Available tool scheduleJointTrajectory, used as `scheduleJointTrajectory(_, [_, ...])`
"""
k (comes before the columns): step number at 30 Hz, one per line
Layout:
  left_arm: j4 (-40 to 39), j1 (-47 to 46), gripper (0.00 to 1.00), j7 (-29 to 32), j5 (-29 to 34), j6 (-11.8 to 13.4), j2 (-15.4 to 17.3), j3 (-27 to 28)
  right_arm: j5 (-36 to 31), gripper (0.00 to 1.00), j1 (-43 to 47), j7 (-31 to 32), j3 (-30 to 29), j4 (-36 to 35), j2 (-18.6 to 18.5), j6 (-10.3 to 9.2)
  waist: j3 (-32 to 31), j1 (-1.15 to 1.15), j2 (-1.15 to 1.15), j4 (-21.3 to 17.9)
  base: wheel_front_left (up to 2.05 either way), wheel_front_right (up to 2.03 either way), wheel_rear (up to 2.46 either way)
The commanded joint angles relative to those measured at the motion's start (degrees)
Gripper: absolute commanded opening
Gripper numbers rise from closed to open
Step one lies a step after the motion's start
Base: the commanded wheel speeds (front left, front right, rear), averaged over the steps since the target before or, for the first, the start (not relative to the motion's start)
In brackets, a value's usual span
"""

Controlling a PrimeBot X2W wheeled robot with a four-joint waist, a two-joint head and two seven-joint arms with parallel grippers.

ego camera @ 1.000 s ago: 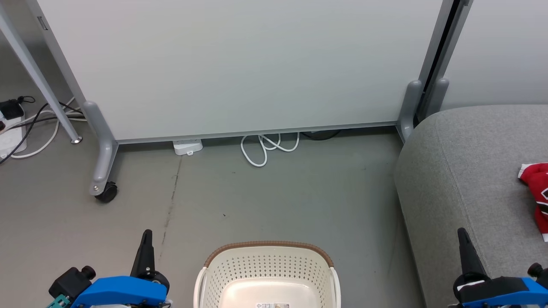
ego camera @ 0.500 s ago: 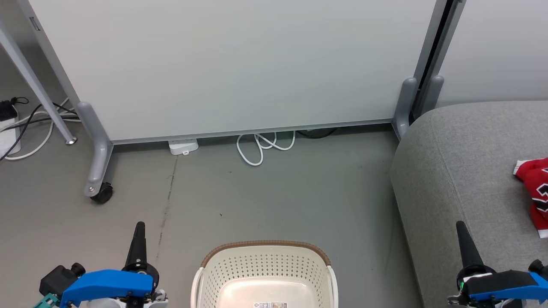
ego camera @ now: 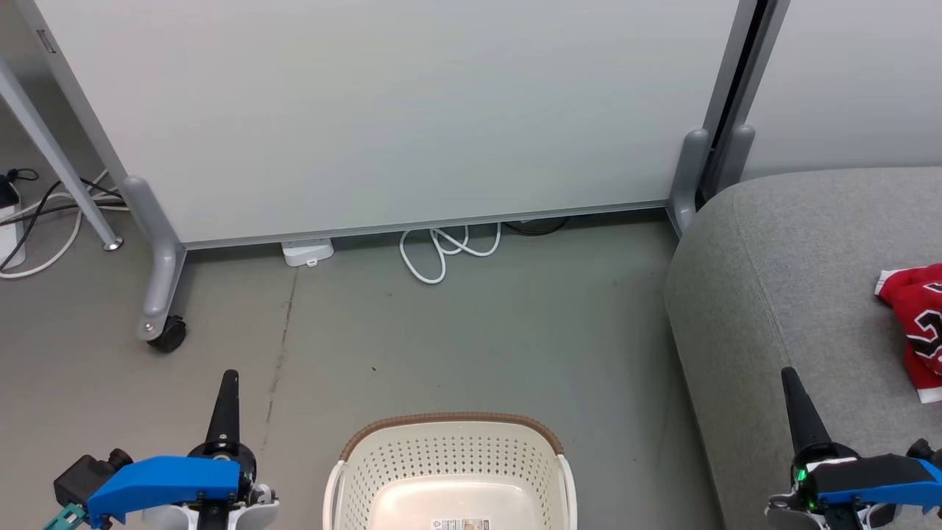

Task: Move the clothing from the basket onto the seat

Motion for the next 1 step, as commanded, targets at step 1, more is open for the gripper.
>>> scheduleJointTrajectory(1, [-0.71, -1.22, 0.00, 0.21, -0.97, -0.11, 0.30, 0.39, 1.27, 0.00, -1.20, 0.52, 0.07, -0.62, -0.49, 0.05, 0.02, 0.00, 0.00, -0.04, 0.00, 0.00, 0.00])
